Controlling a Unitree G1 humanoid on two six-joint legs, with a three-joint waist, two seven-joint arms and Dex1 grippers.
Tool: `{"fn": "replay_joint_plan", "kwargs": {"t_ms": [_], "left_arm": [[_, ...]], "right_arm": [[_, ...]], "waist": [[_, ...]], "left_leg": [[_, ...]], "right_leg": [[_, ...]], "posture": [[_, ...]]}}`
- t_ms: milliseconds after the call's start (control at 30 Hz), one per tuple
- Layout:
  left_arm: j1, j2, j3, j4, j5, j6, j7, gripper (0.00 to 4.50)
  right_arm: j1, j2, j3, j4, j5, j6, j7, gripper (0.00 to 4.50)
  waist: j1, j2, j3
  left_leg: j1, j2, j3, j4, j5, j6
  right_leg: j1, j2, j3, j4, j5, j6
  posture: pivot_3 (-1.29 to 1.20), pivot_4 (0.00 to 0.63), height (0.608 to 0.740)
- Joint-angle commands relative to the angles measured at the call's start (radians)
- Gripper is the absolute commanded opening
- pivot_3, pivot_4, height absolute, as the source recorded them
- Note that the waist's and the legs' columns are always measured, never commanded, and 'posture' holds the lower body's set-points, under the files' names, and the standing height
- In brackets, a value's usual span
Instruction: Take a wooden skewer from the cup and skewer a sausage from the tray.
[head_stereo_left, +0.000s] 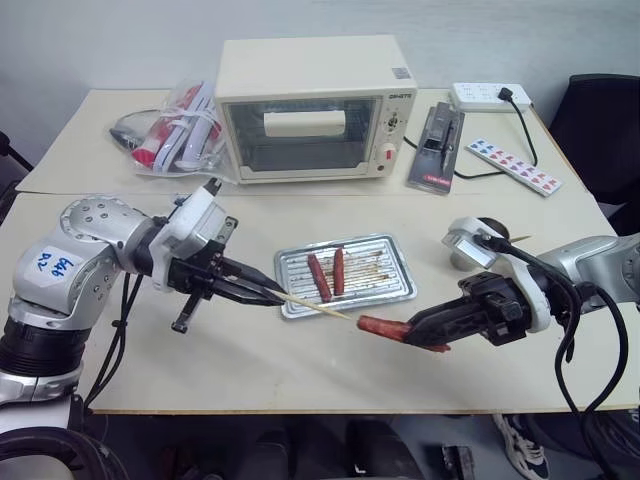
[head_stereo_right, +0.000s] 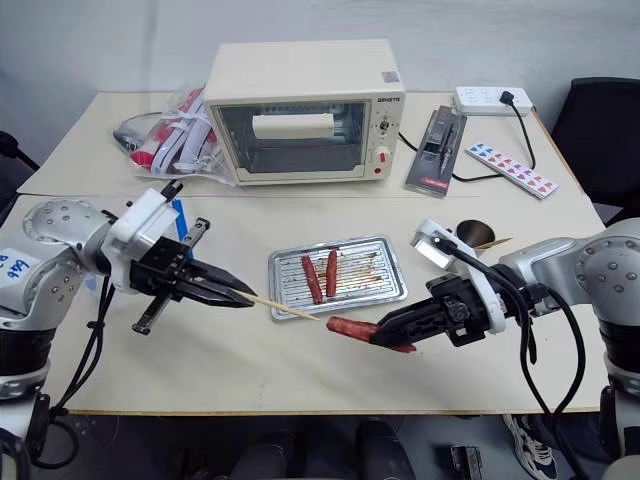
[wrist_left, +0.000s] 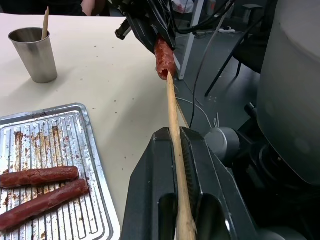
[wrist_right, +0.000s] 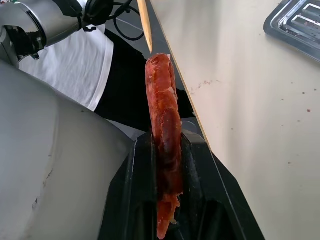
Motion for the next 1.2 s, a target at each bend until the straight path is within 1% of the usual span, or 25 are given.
{"fn": "replay_joint_plan", "kwargs": {"t_ms": [33,300,533,733,1200], "left_arm": [[-0.004,-0.003,0.002,-0.027,-0.019,0.003,0.005,0.0],[-0.007,-0.006,0.002,-0.004,-0.001,-0.01,0.0,0.0],[-0.029,0.006,0.005,0.036,0.016,-0.027,-0.015,0.0],[-0.033,-0.005,0.0,0.02,0.005,-0.016,-0.009,0.0],[-0.026,0.002,0.004,-0.007,-0.014,0.007,-0.012,0.0]], "right_arm": [[-0.01,0.006,-0.037,0.004,0.058,0.004,-0.018,0.38],[-0.013,-0.006,-0.04,0.007,0.135,0.003,-0.064,0.38],[0.0,-0.02,-0.043,0.01,0.156,-0.001,-0.084,0.38],[0.004,-0.018,-0.041,0.013,0.169,-0.009,-0.103,0.38],[0.007,-0.017,-0.04,0.036,0.172,-0.013,-0.125,0.38]], "waist": [[0.0,0.0,0.0],[0.0,0.0,0.0],[0.0,0.0,0.0],[0.0,0.0,0.0],[-0.001,0.0,0.0]], "left_leg": [[0.0,0.0,0.0,0.0,0.0,0.0],[0.0,0.0,0.0,0.0,0.0,0.0],[0.0,0.0,0.0,0.0,0.0,0.0],[0.0,0.0,0.0,0.0,0.0,0.0],[0.0,0.0,0.0,0.0,0.0,0.0]], "right_leg": [[0.0,0.0,0.0,0.0,0.0,0.0],[0.0,0.0,0.0,0.0,0.0,0.0],[0.0,0.0,0.0,0.0,0.0,0.0],[0.0,0.0,0.0,0.0,0.0,0.0],[0.0,0.0,0.0,0.0,0.0,0.0]], "posture": [[0.0,0.15,0.74],[0.0,0.15,0.74],[0.0,0.15,0.74],[0.0,0.15,0.74],[0.0,0.15,0.74]]}}
